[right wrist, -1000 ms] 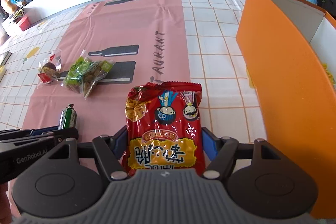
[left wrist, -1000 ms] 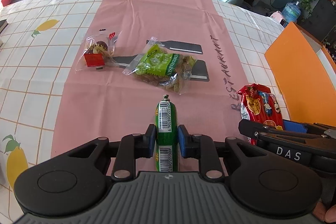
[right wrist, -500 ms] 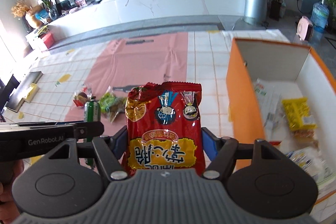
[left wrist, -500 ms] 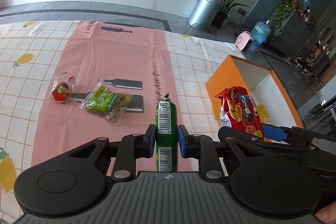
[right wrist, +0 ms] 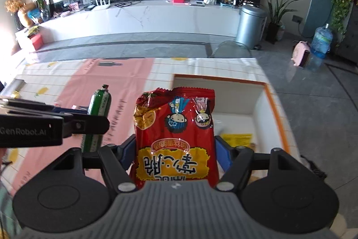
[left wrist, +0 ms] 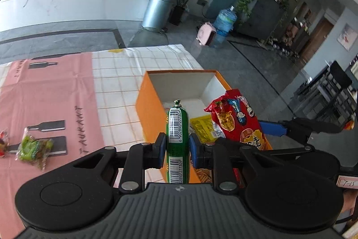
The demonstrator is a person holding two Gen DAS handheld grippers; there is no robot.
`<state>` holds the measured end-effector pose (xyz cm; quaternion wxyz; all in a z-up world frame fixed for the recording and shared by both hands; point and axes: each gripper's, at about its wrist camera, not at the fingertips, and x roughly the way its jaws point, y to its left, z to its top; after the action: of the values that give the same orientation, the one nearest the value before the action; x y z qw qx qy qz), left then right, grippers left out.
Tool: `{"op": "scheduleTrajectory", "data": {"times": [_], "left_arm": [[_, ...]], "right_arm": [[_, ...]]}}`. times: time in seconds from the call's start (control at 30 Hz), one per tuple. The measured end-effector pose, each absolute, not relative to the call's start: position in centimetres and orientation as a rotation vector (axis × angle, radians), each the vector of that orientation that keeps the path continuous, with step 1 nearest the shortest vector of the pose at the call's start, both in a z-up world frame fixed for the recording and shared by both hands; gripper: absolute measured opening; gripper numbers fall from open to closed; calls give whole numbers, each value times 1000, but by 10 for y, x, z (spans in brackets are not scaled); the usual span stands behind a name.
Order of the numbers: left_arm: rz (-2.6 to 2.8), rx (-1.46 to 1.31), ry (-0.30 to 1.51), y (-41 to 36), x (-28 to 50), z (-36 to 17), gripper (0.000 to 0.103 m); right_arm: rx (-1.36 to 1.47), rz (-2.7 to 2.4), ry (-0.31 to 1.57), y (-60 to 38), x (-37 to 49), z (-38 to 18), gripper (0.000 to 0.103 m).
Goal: Organize snacks
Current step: 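Carry the sausage and red bag over the orange box and open both tools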
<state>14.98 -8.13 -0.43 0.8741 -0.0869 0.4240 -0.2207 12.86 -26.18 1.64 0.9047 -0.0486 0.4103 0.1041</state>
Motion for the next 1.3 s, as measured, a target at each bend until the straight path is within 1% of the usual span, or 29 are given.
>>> {"op": "scheduleTrajectory", "data": {"times": [0.23,0.4,0.53,0.77,1.0,1.3], "left_arm": [[-559,-52,933,-136,170,-24,24],[-598,34,983,-160,187,-47,24],[-598,81,1019,-170,200,-63,24],[-586,141,1057,-175,215,-77,24],[-575,233,1056,-184,219,-80,24],[-596,279,1080,-196,229,-89,24]], "right_arm": [[-201,241,932,-298,151,-17,68],[-280,281,979,-312,172,-41,68],[-298,316,986,-314,187,-50,68],[-418,360,1007,-300,201,-70,68],[-469,396,1047,-297,213,-87,68],[-481,418,1101,-297,221,-100,69]]}}
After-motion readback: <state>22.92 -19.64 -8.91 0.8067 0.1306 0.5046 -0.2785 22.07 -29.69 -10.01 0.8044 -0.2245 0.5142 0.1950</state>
